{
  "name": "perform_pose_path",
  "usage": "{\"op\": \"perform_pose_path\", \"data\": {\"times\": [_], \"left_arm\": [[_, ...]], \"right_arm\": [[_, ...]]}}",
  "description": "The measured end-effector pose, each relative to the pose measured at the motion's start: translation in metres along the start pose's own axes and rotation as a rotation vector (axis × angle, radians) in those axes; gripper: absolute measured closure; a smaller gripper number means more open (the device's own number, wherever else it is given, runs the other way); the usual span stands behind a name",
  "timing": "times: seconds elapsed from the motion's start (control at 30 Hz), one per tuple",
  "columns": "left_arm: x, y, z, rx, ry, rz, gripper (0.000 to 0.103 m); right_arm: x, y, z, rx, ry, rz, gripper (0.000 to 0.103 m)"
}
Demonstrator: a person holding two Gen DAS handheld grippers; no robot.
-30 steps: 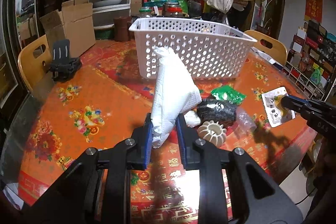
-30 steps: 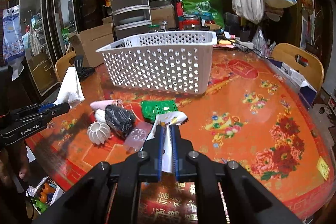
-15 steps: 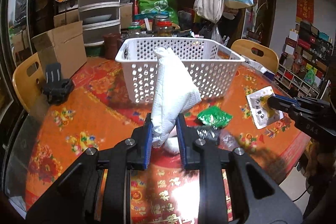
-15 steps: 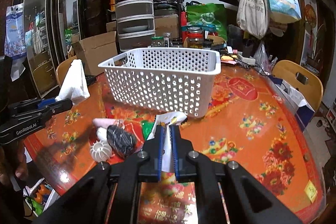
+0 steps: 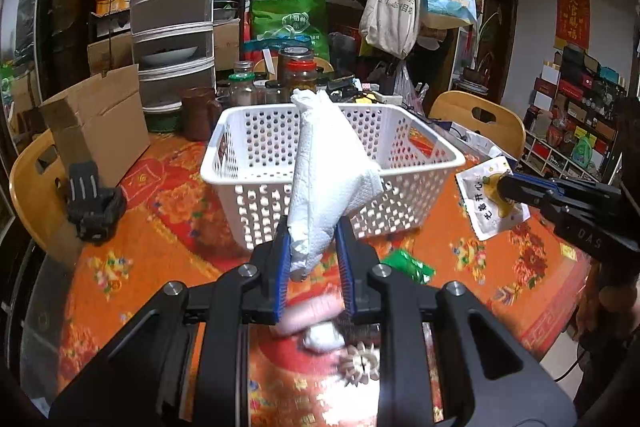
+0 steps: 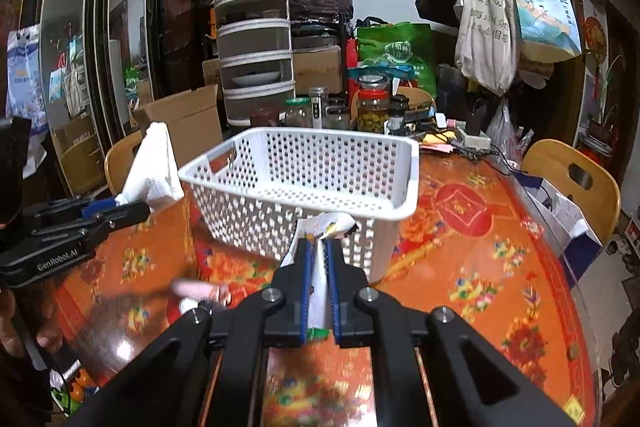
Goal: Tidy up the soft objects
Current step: 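Carry the cloth and sachet into the white basket and open both tools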
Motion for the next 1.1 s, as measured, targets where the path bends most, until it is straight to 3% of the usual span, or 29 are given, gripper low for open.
{"op": "perform_pose_path", "data": {"times": [0.27,0.47,0.83,1.1], "left_arm": [[0.000,-0.042,0.021,0.000,0.003,0.008,0.083],[0.005,-0.065,0.050,-0.053,0.019,0.016,0.083],[-0.002,-0.097,0.140,-0.243,0.013,-0.014,0.083],[-0.021,-0.083,0.210,-0.404,-0.043,-0.039,0.083]], "right_arm": [[0.005,-0.046,0.013,0.020,-0.024,0.010,0.096],[0.007,-0.072,0.042,-0.012,-0.031,0.015,0.096],[0.027,-0.088,0.125,-0.172,0.022,0.031,0.096],[0.048,-0.067,0.186,-0.321,0.058,0.064,0.096]]}}
Point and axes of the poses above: each gripper's, at about its wrist camera, not at the fingertips, and z roughly the way its jaws point, x to its right, y to its underside, the point moved 9 cm from there along z, roughly the way its jaws point, and after that the axes turned 2 degrees about -z, right-handed, at the moved point
